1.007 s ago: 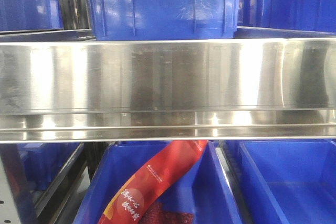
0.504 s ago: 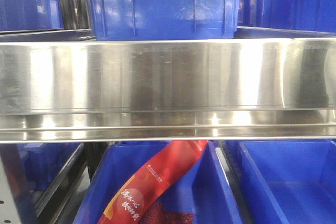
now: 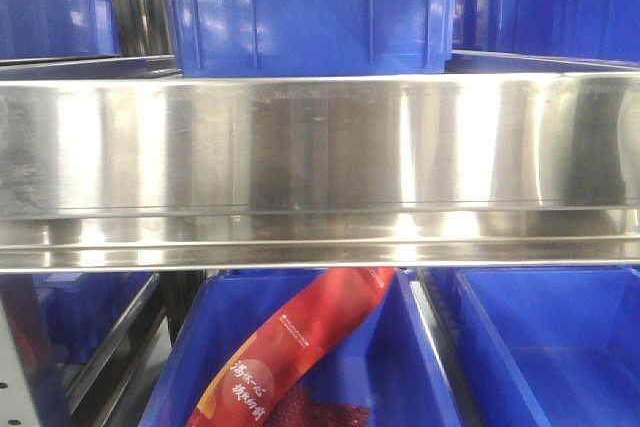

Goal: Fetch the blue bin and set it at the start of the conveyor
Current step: 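Hold the bin with both grippers while backing away from the shelf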

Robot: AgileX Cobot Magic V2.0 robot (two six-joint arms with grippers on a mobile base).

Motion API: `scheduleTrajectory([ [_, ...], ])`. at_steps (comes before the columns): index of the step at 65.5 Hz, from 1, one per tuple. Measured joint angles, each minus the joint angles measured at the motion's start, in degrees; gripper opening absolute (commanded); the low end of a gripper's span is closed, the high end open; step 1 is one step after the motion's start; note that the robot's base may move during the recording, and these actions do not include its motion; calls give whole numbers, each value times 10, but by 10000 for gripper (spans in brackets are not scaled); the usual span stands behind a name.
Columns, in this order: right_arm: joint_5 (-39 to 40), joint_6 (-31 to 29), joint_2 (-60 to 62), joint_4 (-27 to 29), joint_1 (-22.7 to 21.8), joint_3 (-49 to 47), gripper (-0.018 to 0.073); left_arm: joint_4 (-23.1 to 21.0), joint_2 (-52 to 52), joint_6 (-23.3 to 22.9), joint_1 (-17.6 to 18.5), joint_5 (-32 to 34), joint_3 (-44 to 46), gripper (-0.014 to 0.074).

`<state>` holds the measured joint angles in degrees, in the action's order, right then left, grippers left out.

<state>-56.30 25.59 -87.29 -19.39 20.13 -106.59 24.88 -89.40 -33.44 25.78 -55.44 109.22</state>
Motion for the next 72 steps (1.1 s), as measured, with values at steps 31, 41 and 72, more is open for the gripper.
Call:
scheduleTrajectory([
  [31,2,0,-5,0,0,0,-167,3,1,0,0,-1,0,-111],
  [41,9,0,-5,0,0,0,-167,3,1,0,0,-1,0,-111],
  [72,18,0,-5,-1,0,-1,-167,4,2,0,0,-1,0,-111],
])
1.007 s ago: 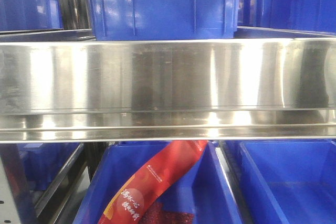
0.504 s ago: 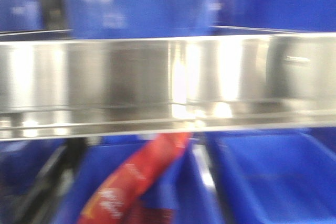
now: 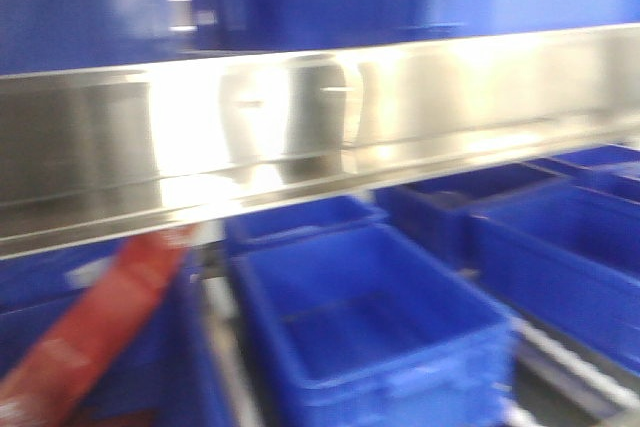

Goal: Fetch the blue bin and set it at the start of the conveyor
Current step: 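Hold the bin with both grippers while backing away from the shelf, then carry the bin with both grippers while driving to the red conveyor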

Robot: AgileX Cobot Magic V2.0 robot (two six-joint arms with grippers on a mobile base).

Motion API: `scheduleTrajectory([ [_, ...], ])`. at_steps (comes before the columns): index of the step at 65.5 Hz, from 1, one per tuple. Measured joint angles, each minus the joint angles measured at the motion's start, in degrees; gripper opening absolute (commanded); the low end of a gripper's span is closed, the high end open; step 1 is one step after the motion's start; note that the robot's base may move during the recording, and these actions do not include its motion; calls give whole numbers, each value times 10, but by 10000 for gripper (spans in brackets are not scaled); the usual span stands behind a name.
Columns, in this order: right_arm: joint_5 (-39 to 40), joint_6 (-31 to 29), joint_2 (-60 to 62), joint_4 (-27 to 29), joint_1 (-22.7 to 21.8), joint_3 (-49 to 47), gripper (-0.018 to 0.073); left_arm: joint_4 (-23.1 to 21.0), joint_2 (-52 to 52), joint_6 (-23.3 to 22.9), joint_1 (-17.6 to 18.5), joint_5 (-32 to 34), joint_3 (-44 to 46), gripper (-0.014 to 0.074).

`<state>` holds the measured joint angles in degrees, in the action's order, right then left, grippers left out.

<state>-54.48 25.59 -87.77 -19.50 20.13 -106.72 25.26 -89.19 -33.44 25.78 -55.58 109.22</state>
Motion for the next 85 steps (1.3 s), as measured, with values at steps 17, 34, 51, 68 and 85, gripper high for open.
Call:
scheduleTrajectory([
  [17,0,0,0,0,0,0,-167,0,0,0,0,0,0,-111],
  [34,0,0,0,0,0,0,-167,1,0,0,0,0,0,-111],
  [51,0,0,0,0,0,0,-167,1,0,0,0,2,0,-111],
  [68,0,0,0,0,0,0,-167,1,0,0,0,2,0,-111],
  [85,0,0,0,0,0,0,-167,1,0,0,0,3,0,-111],
])
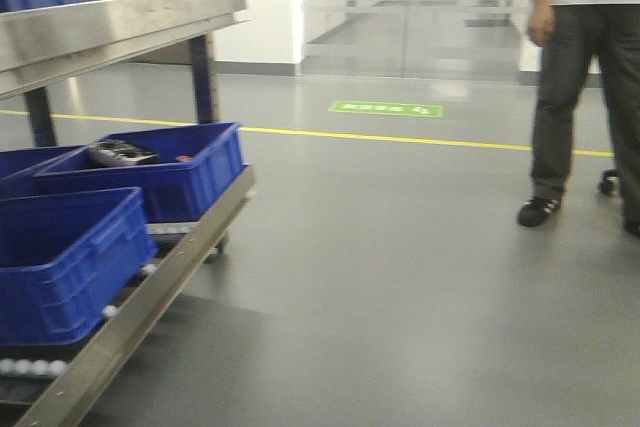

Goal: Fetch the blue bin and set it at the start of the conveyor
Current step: 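Carry the bin with both grippers while driving to the red conveyor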

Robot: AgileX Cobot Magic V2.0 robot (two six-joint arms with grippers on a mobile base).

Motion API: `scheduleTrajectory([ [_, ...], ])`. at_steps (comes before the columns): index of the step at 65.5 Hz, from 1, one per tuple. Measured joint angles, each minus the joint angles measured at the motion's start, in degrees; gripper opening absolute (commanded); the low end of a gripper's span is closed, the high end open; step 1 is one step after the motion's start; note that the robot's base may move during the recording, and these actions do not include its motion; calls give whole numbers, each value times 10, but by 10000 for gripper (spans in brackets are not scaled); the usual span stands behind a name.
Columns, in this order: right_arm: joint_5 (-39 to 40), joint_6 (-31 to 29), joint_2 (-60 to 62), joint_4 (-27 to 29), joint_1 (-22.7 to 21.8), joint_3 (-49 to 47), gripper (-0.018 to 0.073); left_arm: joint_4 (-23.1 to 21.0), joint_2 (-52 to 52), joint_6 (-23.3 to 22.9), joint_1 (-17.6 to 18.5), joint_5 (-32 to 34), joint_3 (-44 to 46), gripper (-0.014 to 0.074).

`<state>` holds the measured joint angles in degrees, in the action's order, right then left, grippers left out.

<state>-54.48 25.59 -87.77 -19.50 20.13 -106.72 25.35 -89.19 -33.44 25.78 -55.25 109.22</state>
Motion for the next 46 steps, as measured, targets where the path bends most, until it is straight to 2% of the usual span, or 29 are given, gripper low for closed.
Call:
scheduleTrajectory([
  [46,0,0,1,0,0,0,-167,0,0,0,0,1,0,-111],
])
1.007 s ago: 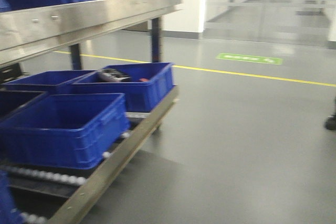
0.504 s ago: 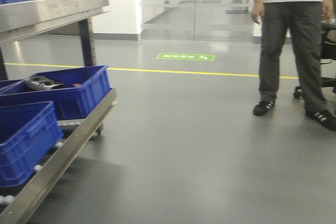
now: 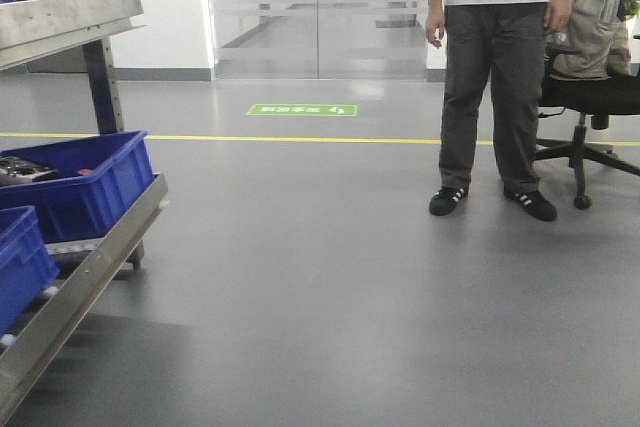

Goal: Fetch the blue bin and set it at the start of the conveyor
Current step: 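Carry the bin with both grippers while driving to the red conveyor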

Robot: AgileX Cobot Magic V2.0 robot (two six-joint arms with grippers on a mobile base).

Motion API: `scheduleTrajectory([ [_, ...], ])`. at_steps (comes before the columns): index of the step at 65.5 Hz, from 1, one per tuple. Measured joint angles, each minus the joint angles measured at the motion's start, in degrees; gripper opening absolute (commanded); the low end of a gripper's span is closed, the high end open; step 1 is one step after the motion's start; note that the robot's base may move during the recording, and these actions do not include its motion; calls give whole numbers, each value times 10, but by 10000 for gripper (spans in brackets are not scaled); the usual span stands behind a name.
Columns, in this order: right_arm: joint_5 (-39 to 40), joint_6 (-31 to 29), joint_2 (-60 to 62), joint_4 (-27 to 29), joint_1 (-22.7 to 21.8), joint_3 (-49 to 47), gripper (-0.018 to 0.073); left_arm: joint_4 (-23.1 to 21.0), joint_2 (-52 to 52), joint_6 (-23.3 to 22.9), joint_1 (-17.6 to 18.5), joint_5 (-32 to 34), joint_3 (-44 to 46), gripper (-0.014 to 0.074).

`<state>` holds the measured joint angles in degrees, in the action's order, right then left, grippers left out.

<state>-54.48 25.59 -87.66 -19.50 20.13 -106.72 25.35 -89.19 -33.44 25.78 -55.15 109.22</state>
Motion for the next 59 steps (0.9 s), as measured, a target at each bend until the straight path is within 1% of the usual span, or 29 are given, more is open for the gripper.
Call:
scheduleTrajectory([
  [59,-1,0,0,-1,0,0,-167,0,0,0,0,0,0,-111],
])
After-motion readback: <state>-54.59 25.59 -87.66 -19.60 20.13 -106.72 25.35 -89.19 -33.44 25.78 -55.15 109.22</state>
